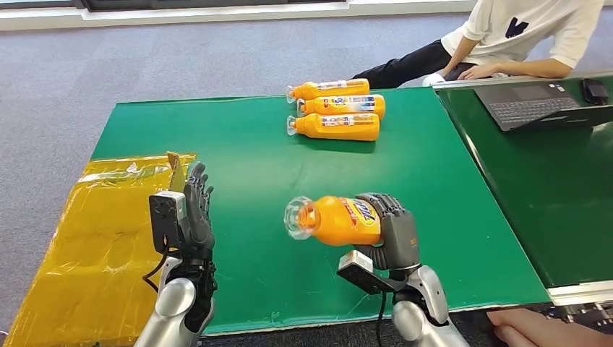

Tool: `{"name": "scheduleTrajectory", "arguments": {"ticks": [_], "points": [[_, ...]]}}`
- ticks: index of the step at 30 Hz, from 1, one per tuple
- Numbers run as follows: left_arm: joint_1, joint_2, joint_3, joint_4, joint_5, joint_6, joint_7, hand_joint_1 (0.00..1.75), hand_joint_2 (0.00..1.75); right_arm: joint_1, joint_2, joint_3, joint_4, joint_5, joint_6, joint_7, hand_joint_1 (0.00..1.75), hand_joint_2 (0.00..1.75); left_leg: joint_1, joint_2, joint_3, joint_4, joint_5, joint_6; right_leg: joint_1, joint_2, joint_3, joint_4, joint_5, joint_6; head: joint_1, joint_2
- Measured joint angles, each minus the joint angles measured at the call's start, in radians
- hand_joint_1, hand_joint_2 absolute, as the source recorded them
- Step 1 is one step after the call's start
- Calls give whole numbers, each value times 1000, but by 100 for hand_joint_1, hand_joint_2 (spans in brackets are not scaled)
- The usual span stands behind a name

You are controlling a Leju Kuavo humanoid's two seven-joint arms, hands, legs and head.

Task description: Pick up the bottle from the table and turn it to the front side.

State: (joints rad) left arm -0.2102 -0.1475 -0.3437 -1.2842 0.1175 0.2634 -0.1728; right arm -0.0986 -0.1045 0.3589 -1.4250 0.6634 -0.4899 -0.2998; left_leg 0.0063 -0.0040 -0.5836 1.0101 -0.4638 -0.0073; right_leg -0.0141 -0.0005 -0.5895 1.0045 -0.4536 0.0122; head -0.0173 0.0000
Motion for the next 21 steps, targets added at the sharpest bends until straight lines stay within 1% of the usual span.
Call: {"name": "scheduleTrajectory", "arguments": {"ticks": [5, 7, 8, 9, 11, 12, 14, 16, 19, 20, 21], "points": [[0, -5, 0, 6, 0, -3, -1, 0, 0, -6, 41, -24, -6, -16, -3, -9, 175, 175, 0, 0, 0, 0, 0, 0, 0, 0, 0, 0, 0, 0, 0, 0], [-1, -6, 0, 8, 0, -8, -2, 0, 87, -7, 51, -30, -7, -27, -1, -16, 175, 175, 0, 0, 0, 0, 0, 0, 0, 0, 0, 0, 0, 0, 0, 0], [-1, -7, 0, 9, 2, -23, -4, 0, 131, -7, 58, -35, -7, -59, 6, -39, 175, 175, 0, 0, -1, 0, 0, 0, 0, 0, 0, 0, 0, 0, 0, 0], [-3, -8, -1, 11, 4, -47, -8, 0, 175, -7, 71, -43, -8, -118, 15, -75, 175, 175, 0, 0, -1, 0, 0, 0, 0, 0, -1, 0, 0, 0, 0, 0], [-11, -12, -5, 17, 9, -105, -16, 0, 175, -10, 111, -67, -12, -266, 29, -155, 175, 175, 0, 0, -1, 0, 0, 0, 0, 0, -1, 0, 0, 0, 0, 0], [-16, -16, -7, 21, 11, -123, -21, 0, 175, -14, 132, -76, -15, -318, 30, -176, 175, 175, 0, 0, -1, 0, 0, 0, 0, 0, -1, 0, 0, 0, 0, 0], [-26, -26, -11, 28, 12, -132, -30, 0, 175, -24, 162, -83, -20, -352, 30, -182, 175, 175, 0, 1, 0, 0, 0, 0, 0, 1, -1, 0, 0, 0, 0, 0], [-32, -31, -12, 32, 8, -131, -38, 0, 175, -28, 180, -85, -26, -363, 39, -178, 175, 175, 0, 2, 0, 0, 0, 0, 0, 1, -1, 0, 0, 0, 0, 0], [-35, -32, -13, 33, -9, -126, -52, 0, 44, -28, 200, -96, -36, -391, 71, -172, 175, 175, 0, 1, 0, 0, 0, 0, 0, 1, -1, 0, 0, 0, 0, 0], [-35, -32, -13, 33, -20, -122, -59, 0, 44, -28, 205, -100, -39, -403, 90, -168, 175, 175, 0, 1, 0, 0, 0, 0, 0, 1, -1, 0, 0, 0, 0, 0], [-35, -32, -15, 33, -37, -117, -64, 0, 87, -28, 209, -104, -41, -422, 119, -162, 175, 175, 0, 1, -1, 0, 0, 0, 0, 1, -1, 0, 0, 0, 0, 0]]}}
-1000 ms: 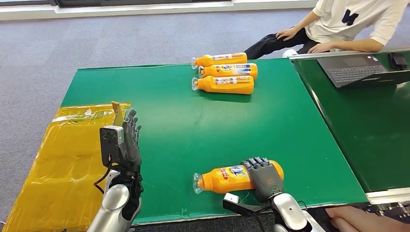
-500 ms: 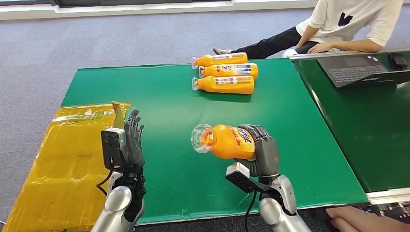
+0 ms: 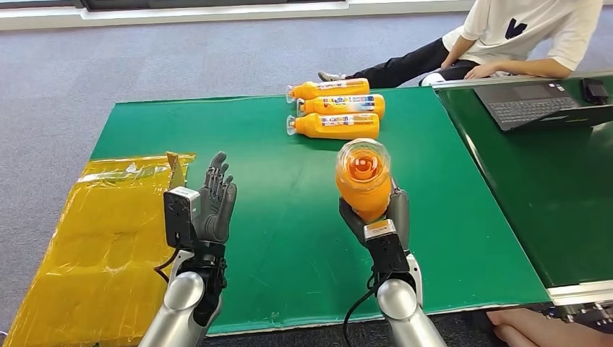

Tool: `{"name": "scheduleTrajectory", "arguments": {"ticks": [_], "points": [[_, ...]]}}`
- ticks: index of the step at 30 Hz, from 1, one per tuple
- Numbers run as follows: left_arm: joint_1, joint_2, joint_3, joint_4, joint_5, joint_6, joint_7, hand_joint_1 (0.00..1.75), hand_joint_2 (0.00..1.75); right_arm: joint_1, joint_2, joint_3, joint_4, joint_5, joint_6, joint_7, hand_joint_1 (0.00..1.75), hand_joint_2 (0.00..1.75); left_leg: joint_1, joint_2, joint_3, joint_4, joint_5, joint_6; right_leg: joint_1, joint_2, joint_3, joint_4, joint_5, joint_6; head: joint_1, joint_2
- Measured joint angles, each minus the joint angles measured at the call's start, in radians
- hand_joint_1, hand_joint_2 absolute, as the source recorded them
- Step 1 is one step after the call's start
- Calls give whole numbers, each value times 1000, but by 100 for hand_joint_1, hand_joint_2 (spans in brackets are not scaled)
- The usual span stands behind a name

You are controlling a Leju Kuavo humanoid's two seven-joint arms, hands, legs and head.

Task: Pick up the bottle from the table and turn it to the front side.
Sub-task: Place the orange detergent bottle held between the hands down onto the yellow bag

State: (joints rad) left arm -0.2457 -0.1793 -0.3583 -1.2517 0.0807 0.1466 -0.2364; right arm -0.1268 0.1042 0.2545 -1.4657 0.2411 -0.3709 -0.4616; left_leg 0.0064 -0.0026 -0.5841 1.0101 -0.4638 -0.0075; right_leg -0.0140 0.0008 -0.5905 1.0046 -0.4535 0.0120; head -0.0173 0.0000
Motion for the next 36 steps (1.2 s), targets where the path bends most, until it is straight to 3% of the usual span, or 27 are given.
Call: {"name": "scheduleTrajectory", "arguments": {"ticks": [2, 10, 17, 24, 31, 36], "points": [[0, 0, -4, -2, -33, 6, -4, 0, 175, -1, 8, -7, 1, -66, 92, 16, 175, 175, 0, 0, 0, 0, 0, 0, 0, 0, 0, 0, 0, 0, 0, 0], [-20, 0, -32, -6, 14, -98, -9, 0, 175, -56, 59, -50, 158, -483, 472, 26, 175, 175, 0, 0, 0, 0, 0, 0, 0, -1, 0, 0, 0, 0, 0, 0], [-55, -5, -66, 5, 54, -142, -1, 0, 175, -116, 81, -79, 316, -673, 683, 14, 175, 175, 0, -1, 0, 0, 0, 0, 0, -1, 0, 0, 0, 0, 0, 0], [-66, -8, -74, 13, 58, -154, 1, 0, 175, -152, 89, -83, 416, -687, 720, 57, 175, 175, 0, -1, -1, 0, 0, 0, 0, 0, -1, 0, 0, 0, 0, 0], [-73, -6, -88, 15, 14, -175, 50, 0, 175, -205, 91, -73, 523, -582, 651, 140, 175, 175, 0, -1, -1, 0, 0, 0, 0, 0, 0, 0, 0, 0, 0, 0], [-74, -2, -91, 18, 10, -178, 56, 0, 175, -224, 91, -67, 561, -565, 638, 150, 175, 175, 0, -1, -1, 0, 0, 0, 0, -1, 0, 0, 0, 0, 0, 0]]}}
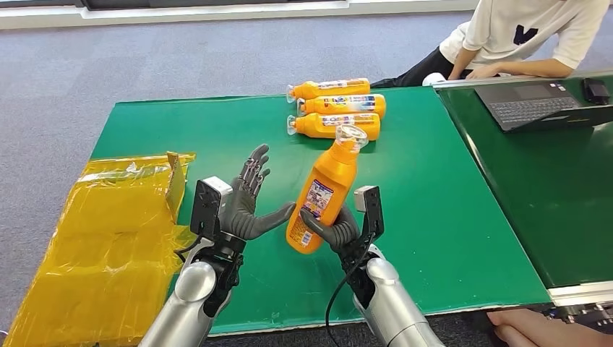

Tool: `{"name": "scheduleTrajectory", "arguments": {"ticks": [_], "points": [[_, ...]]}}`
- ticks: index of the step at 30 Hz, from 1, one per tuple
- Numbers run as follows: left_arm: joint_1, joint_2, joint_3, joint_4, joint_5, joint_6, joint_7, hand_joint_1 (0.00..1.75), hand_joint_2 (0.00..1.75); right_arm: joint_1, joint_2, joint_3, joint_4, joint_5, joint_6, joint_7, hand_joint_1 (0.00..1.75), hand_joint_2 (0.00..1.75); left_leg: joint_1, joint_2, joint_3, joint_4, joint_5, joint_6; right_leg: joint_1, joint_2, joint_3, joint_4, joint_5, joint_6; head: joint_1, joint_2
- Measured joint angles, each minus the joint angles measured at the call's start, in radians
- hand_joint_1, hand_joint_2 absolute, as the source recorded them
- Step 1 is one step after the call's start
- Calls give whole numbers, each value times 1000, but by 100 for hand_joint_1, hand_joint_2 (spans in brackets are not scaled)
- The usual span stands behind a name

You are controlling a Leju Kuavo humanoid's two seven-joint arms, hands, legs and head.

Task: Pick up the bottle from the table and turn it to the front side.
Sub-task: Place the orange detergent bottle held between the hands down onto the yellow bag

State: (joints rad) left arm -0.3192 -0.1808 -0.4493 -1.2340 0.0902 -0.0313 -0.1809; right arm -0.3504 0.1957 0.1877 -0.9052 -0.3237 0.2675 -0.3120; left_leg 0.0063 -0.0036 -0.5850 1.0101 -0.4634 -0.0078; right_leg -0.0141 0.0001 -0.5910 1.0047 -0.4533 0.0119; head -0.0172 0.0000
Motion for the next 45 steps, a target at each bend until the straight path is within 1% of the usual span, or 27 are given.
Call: {"name": "scheduleTrajectory", "arguments": {"ticks": [3, 5, 6, 7, 11, 13, 15, 17, 22, 31, 33, 35, 36, 40, 41, 45], "points": [[0, 2, -1, 0, -1, -3, 3, 0, 175, -5, 0, 3, 12, 13, -6, 5, 175, 175, 0, 0, 0, 0, 0, 0, 0, 0, 0, 0, 0, 0, 0, 0], [0, 3, -1, 0, -8, -14, 14, 0, 175, -9, -3, 14, 17, 68, -32, 29, 175, 175, 0, 0, 0, 0, 0, 0, 0, 0, 0, 0, 0, 0, 0, 0], [0, 4, -1, 1, -13, -21, 20, 0, 175, -11, -6, 24, 19, 119, -56, 53, 175, 175, 0, 0, 0, 0, 0, 0, 0, 0, 0, 0, 0, 0, 0, 0], [0, 6, -1, 1, -19, -26, 27, 0, 175, -13, -12, 36, 18, 183, -87, 85, 175, 175, 0, 0, 0, 0, 0, 0, 0, 0, -1, 0, 0, 0, 0, 0], [4, 13, -1, 0, -26, -34, 45, 0, 175, -10, -43, 74, -37, 519, -231, 240, 175, 175, 0, -1, 0, 0, 0, 0, 0, -1, 0, 0, 0, 0, 0, 0], [8, 17, -1, -3, -26, -33, 53, 0, 175, -9, -61, 83, -86, 659, -261, 311, 175, 175, 0, 0, 0, 0, 0, 0, 0, -1, 0, 0, 0, 0, 0, 0], [18, 20, -1, -13, -28, -32, 62, 0, 175, -5, -78, 89, -133, 763, -268, 359, 175, 175, 0, 0, 0, 0, 0, 0, 0, 0, 0, 0, 0, 0, 0, 0], [30, 23, -1, -28, -35, -30, 72, 0, 175, -2, -92, 91, -173, 824, -263, 380, 175, 175, 0, 0, 0, 0, 0, 0, 0, 0, 0, 0, 0, 0, 0, 0], [45, 29, 0, -57, -60, -29, 88, 0, 175, -2, -115, 110, -239, 897, -263, 382, 175, 175, 0, -1, 0, 0, 0, 0, 0, -1, 0, 0, 0, 0, 0, 0], [52, 35, 4, -81, -63, -29, 89, 0, 175, -1, -132, 134, -288, 918, -267, 384, 175, 175, 0, -1, 0, 0, 0, 0, 0, -1, 0, 0, 0, 0, 0, 0], [53, 35, 5, -83, -63, -28, 88, 0, 175, 1, -134, 136, -291, 908, -259, 385, 175, 175, 0, -1, 0, 0, 0, 0, 0, -1, 0, 0, 0, 0, 0, 0], [55, 35, 8, -83, -63, -27, 88, 0, 175, 9, -134, 137, -294, 870, -253, 370, 175, 175, 0, -1, 0, 0, 0, 0, 0, -1, 0, 0, 0, 0, 0, 0], [56, 34, 10, -84, -64, -27, 87, 0, 175, 16, -133, 137, -295, 841, -256, 348, 175, 175, 0, -1, 0, 0, 0, 0, 0, -1, 0, 0, 0, 0, 0, 0], [64, 29, 14, -88, -66, -22, 90, 0, 175, 52, -120, 135, -318, 722, -299, 186, 175, 175, 0, 0, -1, 0, 0, 0, 0, 0, -1, 0, 0, 0, 0, 0], [69, 28, 15, -87, -67, -20, 91, 0, 175, 56, -113, 134, -325, 697, -302, 157, 175, 175, 0, 1, -1, 0, 0, 0, 0, 1, -2, 0, 0, 0, 0, 0], [74, 21, 17, -77, -65, -9, 78, 0, 175, 69, -93, 125, -331, 539, -268, 92, 175, 175, 0, -1, -1, 0, 0, 0, 0, 0, -2, 0, 0, 0, 0, 0]]}}
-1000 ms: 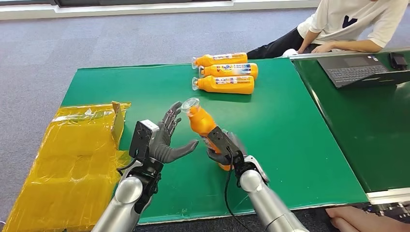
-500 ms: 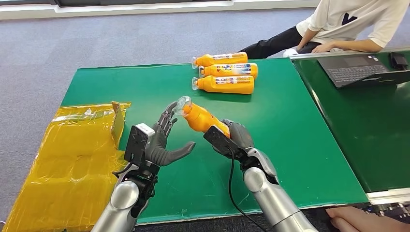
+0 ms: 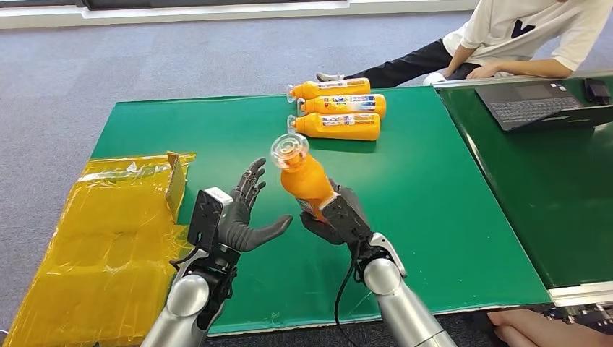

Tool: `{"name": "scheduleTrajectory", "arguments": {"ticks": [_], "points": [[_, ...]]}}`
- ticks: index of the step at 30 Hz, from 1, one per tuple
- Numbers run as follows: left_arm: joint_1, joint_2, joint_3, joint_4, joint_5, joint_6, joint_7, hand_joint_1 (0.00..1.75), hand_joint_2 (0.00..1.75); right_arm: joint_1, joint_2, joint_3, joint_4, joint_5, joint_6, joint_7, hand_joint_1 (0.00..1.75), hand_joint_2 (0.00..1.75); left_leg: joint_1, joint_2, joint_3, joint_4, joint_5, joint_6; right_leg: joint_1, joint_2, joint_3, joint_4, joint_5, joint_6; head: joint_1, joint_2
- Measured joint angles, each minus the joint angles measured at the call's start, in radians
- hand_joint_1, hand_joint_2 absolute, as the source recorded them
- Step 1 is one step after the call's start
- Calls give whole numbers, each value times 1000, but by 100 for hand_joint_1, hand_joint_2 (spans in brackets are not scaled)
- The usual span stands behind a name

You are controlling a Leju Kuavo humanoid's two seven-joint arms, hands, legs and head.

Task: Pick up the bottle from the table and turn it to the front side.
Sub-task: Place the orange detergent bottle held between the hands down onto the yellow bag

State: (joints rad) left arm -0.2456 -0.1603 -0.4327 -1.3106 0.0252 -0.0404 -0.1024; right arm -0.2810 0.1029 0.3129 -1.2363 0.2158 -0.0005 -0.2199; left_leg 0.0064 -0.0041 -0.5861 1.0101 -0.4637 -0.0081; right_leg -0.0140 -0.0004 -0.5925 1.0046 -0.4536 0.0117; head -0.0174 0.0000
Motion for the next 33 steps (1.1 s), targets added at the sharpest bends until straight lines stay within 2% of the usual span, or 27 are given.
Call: {"name": "scheduleTrajectory", "arguments": {"ticks": [3, 6, 12, 33], "points": [[-3, -4, 4, 13, 8, 14, -8, 0, 175, 2, 18, -7, 18, -112, 37, -13, 175, 175, 0, 0, 0, 0, 0, 0, 0, 1, 0, 0, 0, 0, 0, 0], [-6, -9, 6, 24, 7, 31, -8, 0, 175, 0, 36, -13, 50, -166, 50, -10, 175, 175, 0, 0, 0, 0, 0, 0, 0, 1, 0, 0, 0, 0, 0, 0], [-7, -18, 6, 39, 5, 53, 2, 0, 175, -15, 58, -13, 84, -156, 24, 26, 175, 175, 0, 0, 0, 0, 0, 0, 0, 0, 0, 0, 0, 0, 0, 0], [-35, -34, 5, 76, 3, 58, 21, 0, 175, -14, 65, -8, 117, -146, 9, 69, 175, 175, 0, 0, 0, 0, 0, 0, 0, 0, 0, 0, 0, 0, 0, 0]]}}
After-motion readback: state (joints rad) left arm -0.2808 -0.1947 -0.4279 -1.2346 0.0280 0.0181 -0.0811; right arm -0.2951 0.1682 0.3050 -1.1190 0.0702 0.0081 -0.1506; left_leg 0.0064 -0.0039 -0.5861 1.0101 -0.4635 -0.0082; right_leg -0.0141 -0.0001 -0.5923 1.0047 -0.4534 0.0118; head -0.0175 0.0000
